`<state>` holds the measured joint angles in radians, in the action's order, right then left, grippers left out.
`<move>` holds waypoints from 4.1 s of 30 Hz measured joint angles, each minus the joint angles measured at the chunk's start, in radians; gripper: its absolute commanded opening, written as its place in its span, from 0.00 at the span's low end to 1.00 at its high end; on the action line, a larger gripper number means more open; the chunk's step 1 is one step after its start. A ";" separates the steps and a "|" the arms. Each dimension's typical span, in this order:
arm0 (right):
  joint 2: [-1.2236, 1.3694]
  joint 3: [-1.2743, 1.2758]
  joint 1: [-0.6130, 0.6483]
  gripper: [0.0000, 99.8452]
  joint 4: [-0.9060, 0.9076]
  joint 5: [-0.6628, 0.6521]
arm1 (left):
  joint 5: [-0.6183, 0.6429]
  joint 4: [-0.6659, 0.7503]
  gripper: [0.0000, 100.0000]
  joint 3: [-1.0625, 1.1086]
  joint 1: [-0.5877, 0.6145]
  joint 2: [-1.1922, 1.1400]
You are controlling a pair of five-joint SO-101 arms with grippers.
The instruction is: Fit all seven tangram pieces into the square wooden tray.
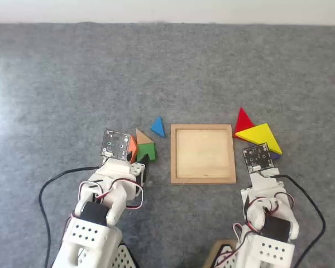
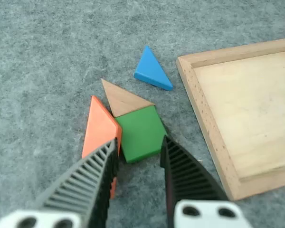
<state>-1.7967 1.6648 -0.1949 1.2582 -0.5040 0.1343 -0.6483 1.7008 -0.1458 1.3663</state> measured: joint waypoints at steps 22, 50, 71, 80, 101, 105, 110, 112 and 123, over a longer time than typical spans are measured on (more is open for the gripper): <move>0.000 0.000 0.000 0.01 0.000 0.000 | 0.000 0.000 0.15 0.000 0.000 0.000; 0.000 0.000 0.000 0.01 0.000 0.000 | 0.000 0.000 0.15 0.000 0.000 0.000; 0.000 -0.112 -0.020 0.05 -0.018 -0.250 | 0.000 0.000 0.15 0.000 0.000 0.000; 0.213 -0.439 -0.020 0.14 -0.009 -0.244 | 0.000 0.000 0.15 0.000 0.000 0.000; 1.946 -1.559 0.127 0.36 0.158 -0.545 | 0.000 0.000 0.15 0.000 0.000 0.000; 2.004 -1.573 0.132 0.36 0.158 -0.611 | 0.000 0.000 0.15 0.000 0.000 0.000; 2.012 -1.574 0.132 0.36 0.158 -0.675 | 0.000 0.000 0.15 0.000 0.000 0.000; 2.012 -1.574 0.137 0.36 0.158 -0.701 | 0.000 0.000 0.15 0.000 0.000 0.000; 2.090 -1.574 0.140 0.36 0.114 -0.766 | 0.000 0.000 0.15 0.000 0.000 0.000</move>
<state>0.2931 0.0905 -0.0552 1.3717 -1.2697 0.1343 -0.6483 1.7008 -0.1458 1.3663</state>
